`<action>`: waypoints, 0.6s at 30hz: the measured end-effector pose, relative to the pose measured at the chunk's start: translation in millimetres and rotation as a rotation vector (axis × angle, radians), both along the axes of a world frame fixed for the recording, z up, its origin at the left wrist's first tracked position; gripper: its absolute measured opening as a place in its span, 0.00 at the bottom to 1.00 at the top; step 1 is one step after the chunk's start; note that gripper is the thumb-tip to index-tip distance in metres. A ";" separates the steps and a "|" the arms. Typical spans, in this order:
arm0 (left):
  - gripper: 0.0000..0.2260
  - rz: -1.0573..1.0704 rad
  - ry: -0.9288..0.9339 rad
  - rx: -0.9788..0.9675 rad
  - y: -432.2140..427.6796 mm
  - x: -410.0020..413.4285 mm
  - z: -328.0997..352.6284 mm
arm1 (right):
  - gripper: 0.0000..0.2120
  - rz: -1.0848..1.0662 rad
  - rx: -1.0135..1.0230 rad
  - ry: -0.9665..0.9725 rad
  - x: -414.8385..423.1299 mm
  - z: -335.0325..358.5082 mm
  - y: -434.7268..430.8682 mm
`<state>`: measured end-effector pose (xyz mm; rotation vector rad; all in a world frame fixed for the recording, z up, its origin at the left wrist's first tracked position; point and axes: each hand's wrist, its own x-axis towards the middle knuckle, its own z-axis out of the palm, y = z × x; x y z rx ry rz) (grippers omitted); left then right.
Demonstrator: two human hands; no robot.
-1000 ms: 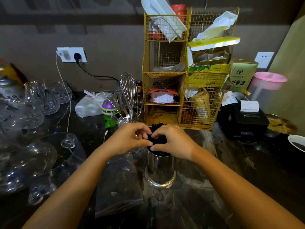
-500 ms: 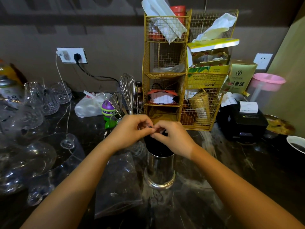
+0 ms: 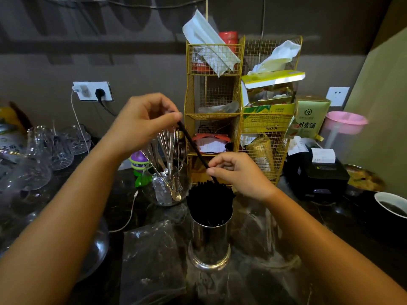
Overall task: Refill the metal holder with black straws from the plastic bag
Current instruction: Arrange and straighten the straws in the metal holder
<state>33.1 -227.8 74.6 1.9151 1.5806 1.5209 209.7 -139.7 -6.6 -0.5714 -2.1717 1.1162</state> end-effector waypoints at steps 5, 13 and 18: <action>0.08 0.070 -0.156 0.036 3.7 -21.4 -4.6 | 0.09 0.009 -0.050 0.018 9.3 7.4 10.1; 0.09 0.096 -0.362 -0.141 0.2 -38.4 -40.3 | 0.08 -0.083 -0.167 0.159 28.7 36.0 29.7; 0.08 -0.029 -0.193 -0.330 5.4 -22.4 -66.8 | 0.08 -0.137 -0.227 0.364 34.6 53.3 36.8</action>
